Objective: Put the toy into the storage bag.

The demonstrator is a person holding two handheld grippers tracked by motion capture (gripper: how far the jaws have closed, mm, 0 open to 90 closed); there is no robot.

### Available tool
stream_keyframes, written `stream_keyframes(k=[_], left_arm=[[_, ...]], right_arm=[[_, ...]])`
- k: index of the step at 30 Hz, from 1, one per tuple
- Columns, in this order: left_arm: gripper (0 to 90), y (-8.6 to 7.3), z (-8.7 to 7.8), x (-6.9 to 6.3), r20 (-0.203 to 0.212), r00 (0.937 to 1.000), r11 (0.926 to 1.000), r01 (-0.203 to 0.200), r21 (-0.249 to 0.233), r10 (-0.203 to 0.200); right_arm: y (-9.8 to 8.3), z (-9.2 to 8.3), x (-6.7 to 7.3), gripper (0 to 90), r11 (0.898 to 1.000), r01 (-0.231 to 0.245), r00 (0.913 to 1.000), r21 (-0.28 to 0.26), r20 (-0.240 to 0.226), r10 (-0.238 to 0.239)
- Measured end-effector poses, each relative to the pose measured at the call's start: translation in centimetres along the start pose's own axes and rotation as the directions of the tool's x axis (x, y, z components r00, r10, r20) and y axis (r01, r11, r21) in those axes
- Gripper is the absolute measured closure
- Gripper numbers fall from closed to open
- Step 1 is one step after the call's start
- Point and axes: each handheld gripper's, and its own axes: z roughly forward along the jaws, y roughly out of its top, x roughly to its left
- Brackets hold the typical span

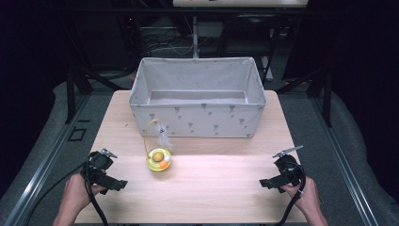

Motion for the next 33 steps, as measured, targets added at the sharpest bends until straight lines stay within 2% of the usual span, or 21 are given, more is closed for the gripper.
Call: stream_keyframes(k=[1,6,8,9,10,13,15,19,25,28,33], left_arm=[[0.8,0.2,-0.2,0.0,0.013,0.9999,0.9999,-0.010,-0.005,0.010],[0.4,2.0,-1.6,-0.3,0.047,0.9970,0.9971,-0.059,-0.048,0.061],[0.4,3.3,-2.2,-0.5,0.055,0.9939,0.9946,-0.093,-0.047,0.095],[0.4,3.7,-2.5,-0.5,0.053,0.9924,0.9932,-0.109,-0.041,0.111],[0.3,4.5,-2.7,-0.6,0.057,0.9892,0.9906,-0.133,-0.032,0.135],[0.2,6.0,-3.1,-0.6,0.076,0.9822,0.9851,-0.171,-0.015,0.172],[0.2,7.2,-3.4,-0.4,0.104,0.9775,0.9830,-0.183,-0.016,0.184],[0.2,9.3,-3.9,-0.3,0.130,0.9697,0.9783,-0.206,-0.016,0.207],[0.3,12.2,-5.0,-0.9,0.174,0.9528,0.9682,-0.250,-0.016,0.249],[0.3,13.4,-5.4,-1.3,0.176,0.9472,0.9627,-0.270,-0.012,0.268],[0.4,14.6,-5.5,-1.7,0.164,0.9436,0.9561,-0.293,0.010,0.287]], right_arm=[[0.0,0.1,0.0,1.0,1.000,-0.008,1.0000,-0.015,-0.001,0.008],[0.1,0.3,0.3,1.5,1.000,0.000,0.9999,0.002,-0.010,0.000],[0.2,0.3,0.4,1.5,1.000,0.018,0.9997,0.015,-0.018,-0.018],[0.1,0.5,0.6,1.5,1.000,-0.004,0.9999,-0.009,-0.016,0.003],[0.1,0.5,0.5,1.6,1.000,0.017,0.9998,0.006,-0.014,-0.017],[0.1,0.3,0.6,1.9,1.000,0.021,0.9997,0.003,-0.015,-0.021],[0.0,0.2,0.5,1.9,1.000,0.010,0.9998,-0.002,-0.015,-0.010],[0.0,0.3,0.3,2.0,1.000,0.010,0.9997,0.001,-0.022,-0.010],[0.0,0.3,0.4,2.2,1.000,0.008,0.9995,-0.004,-0.031,-0.008],[0.0,0.4,0.4,2.7,1.000,0.012,0.9994,0.005,-0.033,-0.012],[0.0,0.4,0.4,4.1,1.000,0.009,0.9990,0.004,-0.044,-0.009]])
